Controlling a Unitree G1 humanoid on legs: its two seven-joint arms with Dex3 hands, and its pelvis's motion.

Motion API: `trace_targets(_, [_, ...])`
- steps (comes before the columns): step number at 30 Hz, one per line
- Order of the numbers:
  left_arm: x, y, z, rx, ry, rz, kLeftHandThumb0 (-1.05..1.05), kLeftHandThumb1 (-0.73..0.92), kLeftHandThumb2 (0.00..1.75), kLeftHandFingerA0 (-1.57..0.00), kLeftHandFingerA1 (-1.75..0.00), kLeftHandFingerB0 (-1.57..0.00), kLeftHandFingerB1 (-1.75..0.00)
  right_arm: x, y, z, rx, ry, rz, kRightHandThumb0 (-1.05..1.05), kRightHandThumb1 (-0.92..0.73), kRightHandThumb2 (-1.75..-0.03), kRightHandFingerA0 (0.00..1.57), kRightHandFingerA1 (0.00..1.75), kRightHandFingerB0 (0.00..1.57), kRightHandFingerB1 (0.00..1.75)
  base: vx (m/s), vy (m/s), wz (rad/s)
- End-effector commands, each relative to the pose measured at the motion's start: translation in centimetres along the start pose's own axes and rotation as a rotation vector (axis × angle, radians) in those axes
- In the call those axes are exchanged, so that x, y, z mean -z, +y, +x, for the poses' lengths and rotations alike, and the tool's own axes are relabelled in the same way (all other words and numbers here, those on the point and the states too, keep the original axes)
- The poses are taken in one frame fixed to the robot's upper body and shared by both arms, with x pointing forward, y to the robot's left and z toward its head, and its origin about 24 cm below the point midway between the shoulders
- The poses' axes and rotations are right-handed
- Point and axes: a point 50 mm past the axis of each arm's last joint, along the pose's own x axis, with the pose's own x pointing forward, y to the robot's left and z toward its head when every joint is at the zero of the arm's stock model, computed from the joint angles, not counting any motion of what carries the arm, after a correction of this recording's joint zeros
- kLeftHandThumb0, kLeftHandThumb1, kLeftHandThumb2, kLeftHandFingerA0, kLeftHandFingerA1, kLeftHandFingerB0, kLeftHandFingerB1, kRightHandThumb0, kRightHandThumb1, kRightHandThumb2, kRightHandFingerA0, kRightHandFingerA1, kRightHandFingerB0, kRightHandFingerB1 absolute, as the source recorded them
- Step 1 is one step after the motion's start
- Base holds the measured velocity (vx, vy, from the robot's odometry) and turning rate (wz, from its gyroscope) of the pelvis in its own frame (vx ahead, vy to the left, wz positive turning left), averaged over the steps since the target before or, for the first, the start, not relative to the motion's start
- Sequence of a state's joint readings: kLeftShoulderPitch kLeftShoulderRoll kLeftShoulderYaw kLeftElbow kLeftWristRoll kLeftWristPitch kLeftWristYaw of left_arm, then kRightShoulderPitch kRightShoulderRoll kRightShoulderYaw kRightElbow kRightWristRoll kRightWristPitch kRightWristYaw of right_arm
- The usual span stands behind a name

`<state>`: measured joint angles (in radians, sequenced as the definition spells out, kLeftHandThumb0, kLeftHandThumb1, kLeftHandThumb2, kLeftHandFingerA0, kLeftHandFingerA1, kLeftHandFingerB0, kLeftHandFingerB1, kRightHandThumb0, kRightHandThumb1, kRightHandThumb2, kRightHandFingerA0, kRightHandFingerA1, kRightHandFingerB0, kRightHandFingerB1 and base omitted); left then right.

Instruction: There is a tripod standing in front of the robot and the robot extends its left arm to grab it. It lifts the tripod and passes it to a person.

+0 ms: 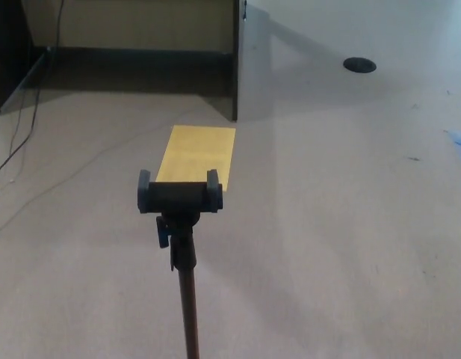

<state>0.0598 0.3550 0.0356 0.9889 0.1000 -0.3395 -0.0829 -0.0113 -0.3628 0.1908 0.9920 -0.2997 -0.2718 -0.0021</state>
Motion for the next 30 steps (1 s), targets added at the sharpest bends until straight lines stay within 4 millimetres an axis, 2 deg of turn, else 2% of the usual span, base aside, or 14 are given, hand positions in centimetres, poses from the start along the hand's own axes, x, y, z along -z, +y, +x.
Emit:
trace_targets(1, [-0.9, 0.0, -0.2, 0.012, -0.113, -0.047, -0.48, 0.41, 0.66, -0.33, -0.45, -0.21, -0.37, 0.4, -0.6, -0.3, 0.016, -0.031, -0.033, -0.40, -0.69, -0.61, 0.72, 0.43, 0.55, 0.38, 0.00, 0.000, 0.00])
trace_targets(7, [-4.3, -0.9, 0.5, 0.071, -0.270, -0.104, -0.52, 0.39, 0.64, -0.19, -0.40, -0.11, -0.33, 0.4, -0.4, -0.3, 0.010, -0.035, -0.039, -0.40, -0.69, -0.61, 0.73, 0.43, 0.55, 0.38, 0.00, 0.000, 0.00])
trace_targets(8, [-6.7, -1.3, 0.8, 0.118, -0.361, -0.118, -0.49, 0.36, 0.63, -0.12, -0.40, -0.06, -0.24, 0.3, -0.5, -0.3, 0.016, -0.038, -0.046, -0.41, -0.70, -0.62, 0.71, 0.43, 0.54, 0.38, 0.00, 0.000, 0.00])
trace_targets(11, [-9.9, -1.6, 0.9, 0.172, -0.473, -0.099, -0.45, 0.45, 0.57, -0.14, -0.35, -0.02, -0.17, 0.1, -0.6, -0.2, 0.020, -0.039, -0.038, -0.43, -0.70, -0.60, 0.70, 0.42, 0.54, 0.37, 0.00, 0.000, 0.00])
trace_targets(12, [-11.5, -1.7, 1.1, 0.192, -0.504, -0.110, -0.49, 0.39, 0.62, -0.11, -0.38, 0.00, -0.15, 0.0, -0.7, -0.1, 0.022, -0.040, -0.027, -0.46, -0.58, -0.84, 0.64, 0.56, 0.49, 0.51, 0.00, 0.000, 0.00])
trace_targets(13, [-12.9, -1.8, 1.1, 0.208, -0.537, -0.109, -0.52, 0.35, 0.71, -0.03, -0.36, -0.01, -0.11, 0.0, -0.7, 0.0, 0.022, -0.040, -0.026, -0.40, -0.70, -0.61, 0.72, 0.43, 0.53, 0.38, 0.00, 0.000, 0.00])
trace_targets(15, [-13.9, -1.9, 1.1, 0.219, -0.568, -0.102, -0.52, 0.35, 0.71, -0.03, -0.36, -0.01, -0.11, -0.2, -0.8, 0.0, 0.022, -0.042, -0.034, -0.40, -0.70, -0.61, 0.72, 0.43, 0.53, 0.38, 0.00, 0.000, 0.00])
trace_targets(16, [-14.9, -2.0, 1.1, 0.224, -0.583, -0.094, -0.60, 0.42, 0.55, -0.05, -0.29, 0.00, -0.17, -0.2, -0.8, 0.0, 0.025, -0.045, -0.032, -0.40, -0.69, -0.61, 0.73, 0.43, 0.54, 0.38, 0.00, 0.000, 0.00])
trace_targets(18, [-17.3, -2.4, 1.1, 0.233, -0.614, -0.077, -0.60, 0.41, 0.55, -0.06, -0.30, 0.00, -0.18, -0.2, -0.9, 0.0, 0.028, -0.048, -0.036, -0.40, -0.70, -0.62, 0.71, 0.42, 0.54, 0.38, 0.00, 0.000, 0.00])
trace_targets(19, [-18.1, -2.6, 0.9, 0.233, -0.627, -0.068, -0.54, 0.35, 0.75, -0.02, -0.34, 0.00, -0.14, -0.2, -1.0, 0.0, 0.030, -0.049, -0.038, -0.41, -0.70, -0.62, 0.70, 0.42, 0.54, 0.38, 0.00, 0.000, 0.00])
trace_targets(20, [-19.1, -2.8, 0.8, 0.232, -0.648, -0.057, -0.53, 0.34, 0.74, -0.02, -0.36, -0.01, -0.15, -0.3, -1.1, 0.0, 0.033, -0.056, -0.038, -0.41, -0.70, -0.61, 0.71, 0.42, 0.54, 0.38, 0.00, 0.000, 0.00])
trace_targets(23, [-20.6, -3.3, 0.6, 0.244, -0.682, -0.029, -0.53, 0.34, 0.72, -0.04, -0.40, 0.00, -0.14, -0.5, -1.2, 0.1, 0.033, -0.062, -0.031, -0.41, -0.70, -0.61, 0.70, 0.42, 0.54, 0.38, 0.00, 0.000, 0.00])
trace_targets(25, [-21.7, -3.9, 0.8, 0.301, -0.705, -0.054, -0.59, 0.37, 0.73, -0.01, -0.29, 0.00, -0.07, -0.7, -1.3, 0.1, 0.035, -0.074, -0.034, -0.41, -0.70, -0.61, 0.69, 0.42, 0.54, 0.38, 0.00, 0.000, 0.00])
trace_targets(30, [-23.2, -4.9, 0.9, 0.325, -0.716, -0.041, -0.56, 0.36, 0.73, -0.01, -0.36, 0.00, -0.11, -0.9, -1.2, 0.2, 0.034, -0.080, -0.030, -0.41, -0.69, -0.62, 0.70, 0.43, 0.55, 0.39, 0.00, 0.000, 0.00])
